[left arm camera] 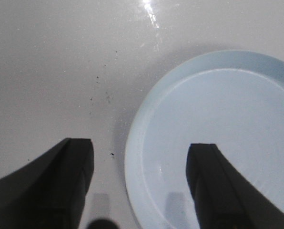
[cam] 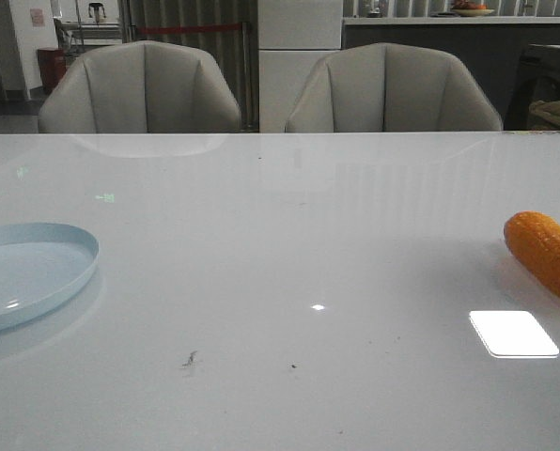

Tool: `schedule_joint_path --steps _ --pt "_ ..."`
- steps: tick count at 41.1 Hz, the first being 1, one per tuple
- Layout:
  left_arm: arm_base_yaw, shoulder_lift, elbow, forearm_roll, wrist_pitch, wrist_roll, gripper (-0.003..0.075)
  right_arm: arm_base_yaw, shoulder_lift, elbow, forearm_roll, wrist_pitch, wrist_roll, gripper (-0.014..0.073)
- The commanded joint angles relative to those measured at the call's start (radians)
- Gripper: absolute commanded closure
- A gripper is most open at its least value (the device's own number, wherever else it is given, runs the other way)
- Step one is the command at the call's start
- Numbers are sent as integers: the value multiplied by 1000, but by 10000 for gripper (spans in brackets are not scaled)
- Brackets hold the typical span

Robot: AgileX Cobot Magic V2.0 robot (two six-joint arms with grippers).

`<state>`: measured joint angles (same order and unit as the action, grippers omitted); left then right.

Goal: Place corn on plate with both arms

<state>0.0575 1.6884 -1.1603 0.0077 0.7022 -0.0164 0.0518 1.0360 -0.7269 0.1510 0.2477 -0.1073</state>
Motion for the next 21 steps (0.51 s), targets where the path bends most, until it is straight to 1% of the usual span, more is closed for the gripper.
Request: schedule_joint_path --steps 1,11,21 --pt "3 8 -52 -8 -24 -10 246 4 -13 -35 3 -72 0 127" --pt "3 96 -60 -8 -24 -10 246 4 -13 -35 3 -72 0 127" --pt "3 136 -60 -8 -22 -10 246 4 -13 -35 3 -72 0 127"
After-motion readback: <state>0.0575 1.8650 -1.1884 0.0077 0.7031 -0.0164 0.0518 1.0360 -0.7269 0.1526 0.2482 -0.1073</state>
